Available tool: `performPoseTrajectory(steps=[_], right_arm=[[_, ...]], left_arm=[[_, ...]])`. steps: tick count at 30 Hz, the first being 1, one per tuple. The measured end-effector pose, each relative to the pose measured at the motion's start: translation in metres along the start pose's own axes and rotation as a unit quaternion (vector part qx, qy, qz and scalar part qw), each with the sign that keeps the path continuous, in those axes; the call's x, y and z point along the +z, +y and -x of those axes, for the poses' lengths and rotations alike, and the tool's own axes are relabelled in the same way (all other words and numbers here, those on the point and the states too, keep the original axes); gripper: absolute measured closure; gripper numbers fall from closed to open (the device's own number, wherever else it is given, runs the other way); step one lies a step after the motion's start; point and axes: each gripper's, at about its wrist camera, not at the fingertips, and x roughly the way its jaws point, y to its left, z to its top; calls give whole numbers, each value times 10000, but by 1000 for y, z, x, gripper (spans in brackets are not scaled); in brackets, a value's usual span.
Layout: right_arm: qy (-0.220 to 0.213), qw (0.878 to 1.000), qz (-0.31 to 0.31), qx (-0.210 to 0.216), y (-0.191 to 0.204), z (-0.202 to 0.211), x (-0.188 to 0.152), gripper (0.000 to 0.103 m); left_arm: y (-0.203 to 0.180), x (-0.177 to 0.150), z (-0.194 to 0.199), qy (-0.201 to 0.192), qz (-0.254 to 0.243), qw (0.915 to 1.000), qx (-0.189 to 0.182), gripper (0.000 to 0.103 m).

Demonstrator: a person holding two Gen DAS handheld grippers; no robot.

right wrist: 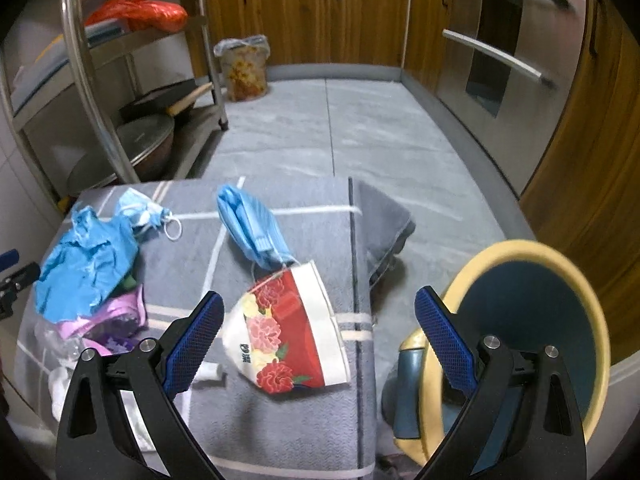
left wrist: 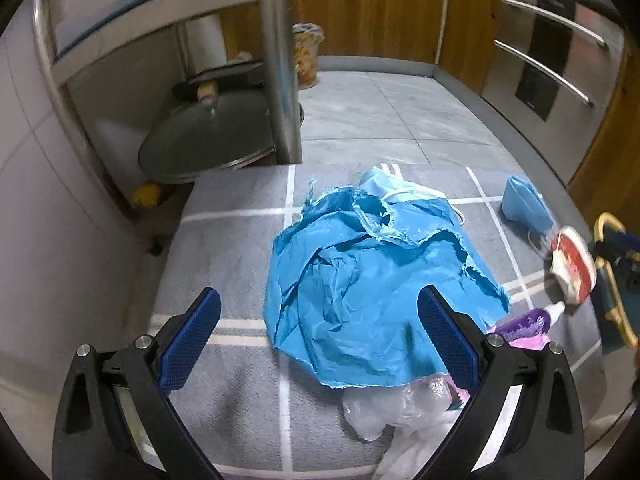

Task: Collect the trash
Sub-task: 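Grasp the blue paper with the left gripper while the right gripper grasps the floral cup, then carry the blue paper with the left gripper while the right gripper carries the cup to the bin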

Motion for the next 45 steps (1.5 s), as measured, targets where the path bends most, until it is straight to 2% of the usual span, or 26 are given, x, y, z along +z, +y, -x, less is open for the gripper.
performPoseTrajectory(steps=[4,8,17,18,20,21,23,25,26,31,38,45], right_arm=[[90,9996,89,235,5,-9,-3,7],[253,9982,305,461,14,-18,-7,7],[476,9963,640,332,25,-33,-13,9],[512,9960,648,327,25,-35,-13,10],[588,9954,680,329,25,-38,-13,21],[602,9952,697,319,24,-38,-14,21],[599,9951,713,345,24,-36,-13,21],[562,9952,721,345,24,-33,-11,21],[534,9954,710,347,24,-31,-11,21],[369,9965,659,364,25,-17,-7,22],[43,9977,554,377,24,10,-5,22],[-240,9981,427,381,22,37,-1,22]], left_arm=[[1,0,-4,124,203,9996,-116,9],[-6,-2,-11,296,75,9994,-151,20],[-11,-4,-22,568,-53,9981,-229,36],[-11,-5,-23,600,-39,9979,-254,41],[-11,-5,-24,650,-21,9975,-275,54],[-11,-5,-25,667,-26,9974,-276,57],[-12,-5,-26,708,-60,9971,-281,79],[-14,-5,-26,727,-98,9969,-300,90],[-15,-5,-25,722,-124,9968,-307,93],[-23,0,-13,481,-338,9979,-264,100],[-36,14,27,-326,-582,9976,-171,100],[-47,24,58,-733,-597,9947,-395,100]])
